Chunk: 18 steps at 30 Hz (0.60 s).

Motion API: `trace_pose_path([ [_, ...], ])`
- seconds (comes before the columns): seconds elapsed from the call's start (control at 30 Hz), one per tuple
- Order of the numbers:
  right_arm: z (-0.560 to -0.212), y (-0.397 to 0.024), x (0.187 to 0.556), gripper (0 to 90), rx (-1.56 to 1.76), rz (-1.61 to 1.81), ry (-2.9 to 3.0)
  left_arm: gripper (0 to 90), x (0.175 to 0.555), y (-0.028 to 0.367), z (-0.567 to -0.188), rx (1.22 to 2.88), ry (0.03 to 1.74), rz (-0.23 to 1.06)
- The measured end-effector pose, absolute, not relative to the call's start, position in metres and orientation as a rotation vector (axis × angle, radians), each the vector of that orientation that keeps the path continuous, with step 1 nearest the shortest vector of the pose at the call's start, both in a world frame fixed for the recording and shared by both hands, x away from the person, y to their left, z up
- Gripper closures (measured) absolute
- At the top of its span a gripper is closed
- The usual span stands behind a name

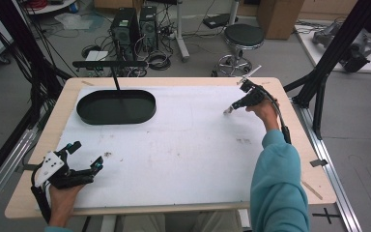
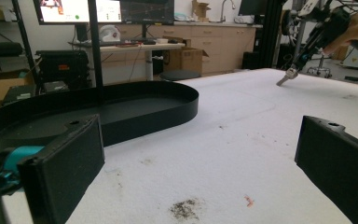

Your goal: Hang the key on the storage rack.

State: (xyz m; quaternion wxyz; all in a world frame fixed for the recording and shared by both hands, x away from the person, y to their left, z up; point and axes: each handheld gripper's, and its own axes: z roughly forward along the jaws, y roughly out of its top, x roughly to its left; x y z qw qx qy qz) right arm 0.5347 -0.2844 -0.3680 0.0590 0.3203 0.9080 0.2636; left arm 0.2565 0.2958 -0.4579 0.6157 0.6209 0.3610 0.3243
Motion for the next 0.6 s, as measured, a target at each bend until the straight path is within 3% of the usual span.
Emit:
trace_pose_path([
  [0.3,-0.328,-0.28,0.51,88.8,0.883,1.134,2.633,1.8,0.26,0.302,-0.445,1.395,0.836,0.743],
  [0.6,-0.281,-0.268,0.464,88.8,0.608,1.543,2.486,1.7,0.277,0.298,-0.387,1.496,0.701,0.684],
])
